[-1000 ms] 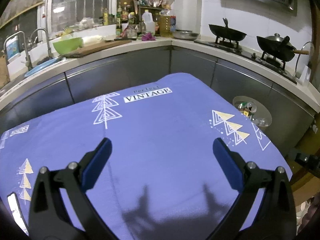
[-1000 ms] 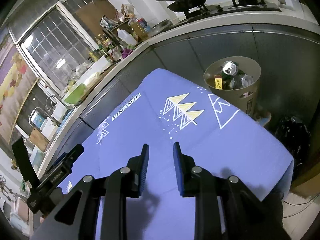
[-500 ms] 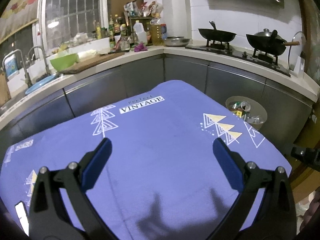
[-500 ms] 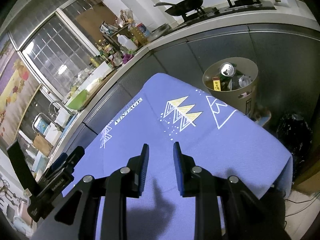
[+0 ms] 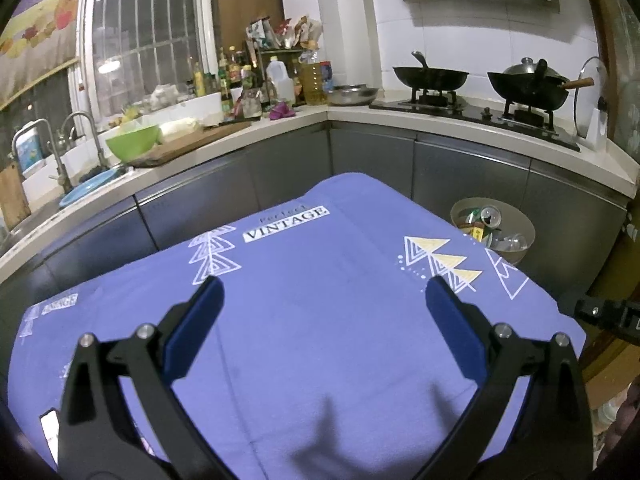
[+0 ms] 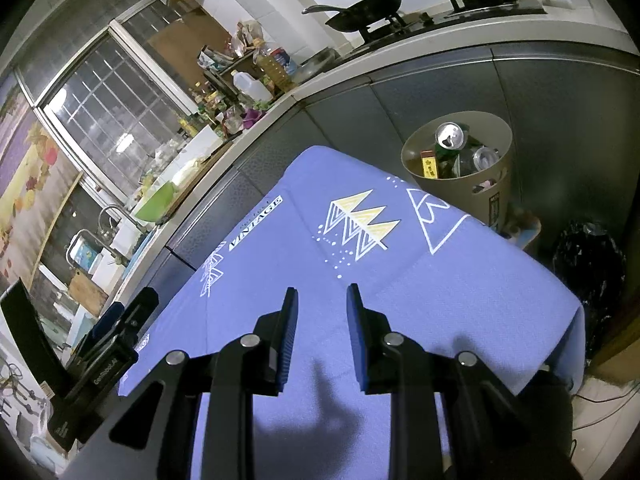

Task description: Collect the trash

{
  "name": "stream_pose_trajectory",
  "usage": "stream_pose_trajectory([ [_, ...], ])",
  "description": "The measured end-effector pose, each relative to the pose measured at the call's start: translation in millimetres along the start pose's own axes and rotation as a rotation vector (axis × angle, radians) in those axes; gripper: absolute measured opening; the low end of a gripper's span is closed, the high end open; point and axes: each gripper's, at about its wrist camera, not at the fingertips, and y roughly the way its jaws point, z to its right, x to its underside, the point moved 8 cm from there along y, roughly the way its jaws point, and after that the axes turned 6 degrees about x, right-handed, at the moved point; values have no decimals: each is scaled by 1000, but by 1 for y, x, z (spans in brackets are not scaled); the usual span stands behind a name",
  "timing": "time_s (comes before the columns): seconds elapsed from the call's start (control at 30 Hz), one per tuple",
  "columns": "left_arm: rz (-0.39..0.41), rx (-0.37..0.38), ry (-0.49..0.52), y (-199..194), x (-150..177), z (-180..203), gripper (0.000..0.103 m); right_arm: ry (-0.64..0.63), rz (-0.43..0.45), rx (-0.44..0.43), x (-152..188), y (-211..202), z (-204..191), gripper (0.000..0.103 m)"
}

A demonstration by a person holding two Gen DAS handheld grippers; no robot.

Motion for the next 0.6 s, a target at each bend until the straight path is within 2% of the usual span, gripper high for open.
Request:
stream_pose_trajectory([
  [0.6, -23, -26, 9, 0, 4, 7, 97, 29, 15, 0, 6, -7, 2, 22],
])
